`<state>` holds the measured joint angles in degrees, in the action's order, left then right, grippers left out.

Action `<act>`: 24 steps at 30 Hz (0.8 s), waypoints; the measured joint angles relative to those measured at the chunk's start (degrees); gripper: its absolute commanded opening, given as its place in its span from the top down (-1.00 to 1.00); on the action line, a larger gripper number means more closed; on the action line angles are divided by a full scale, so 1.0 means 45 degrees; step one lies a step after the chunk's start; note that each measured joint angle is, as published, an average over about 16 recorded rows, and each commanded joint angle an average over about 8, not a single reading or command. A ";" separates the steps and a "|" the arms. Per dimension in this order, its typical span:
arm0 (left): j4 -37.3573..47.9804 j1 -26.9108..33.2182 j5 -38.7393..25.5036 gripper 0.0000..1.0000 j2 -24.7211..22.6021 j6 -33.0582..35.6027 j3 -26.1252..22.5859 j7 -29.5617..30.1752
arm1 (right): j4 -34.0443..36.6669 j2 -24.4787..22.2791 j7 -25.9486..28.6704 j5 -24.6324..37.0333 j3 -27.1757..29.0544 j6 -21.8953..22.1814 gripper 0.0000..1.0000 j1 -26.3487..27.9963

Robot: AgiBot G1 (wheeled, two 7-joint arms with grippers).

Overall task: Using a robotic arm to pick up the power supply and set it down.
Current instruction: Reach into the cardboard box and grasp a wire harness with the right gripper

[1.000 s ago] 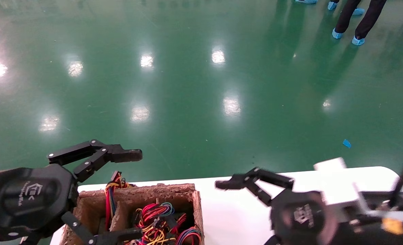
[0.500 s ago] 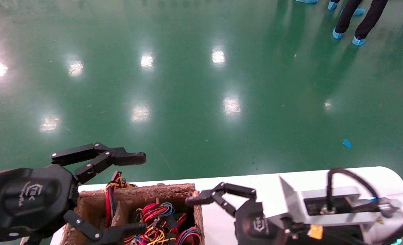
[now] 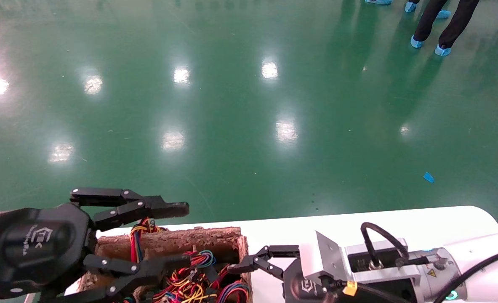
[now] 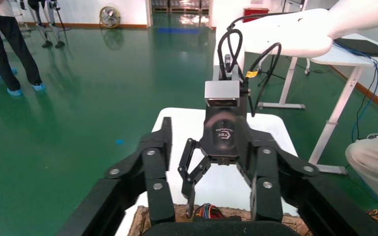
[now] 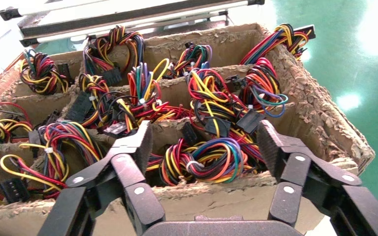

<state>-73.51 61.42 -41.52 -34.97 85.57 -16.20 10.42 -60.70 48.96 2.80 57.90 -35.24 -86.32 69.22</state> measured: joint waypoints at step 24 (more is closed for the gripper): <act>0.0000 0.0004 0.0014 1.00 0.0009 -0.0009 -0.0021 -0.0010 | 0.0429 -0.0046 -0.0523 0.0325 -0.0388 -0.0471 1.00 0.0122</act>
<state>-73.51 61.44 -41.45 -34.93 85.53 -16.29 10.38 -58.77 48.75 0.45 59.36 -36.99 -88.44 69.77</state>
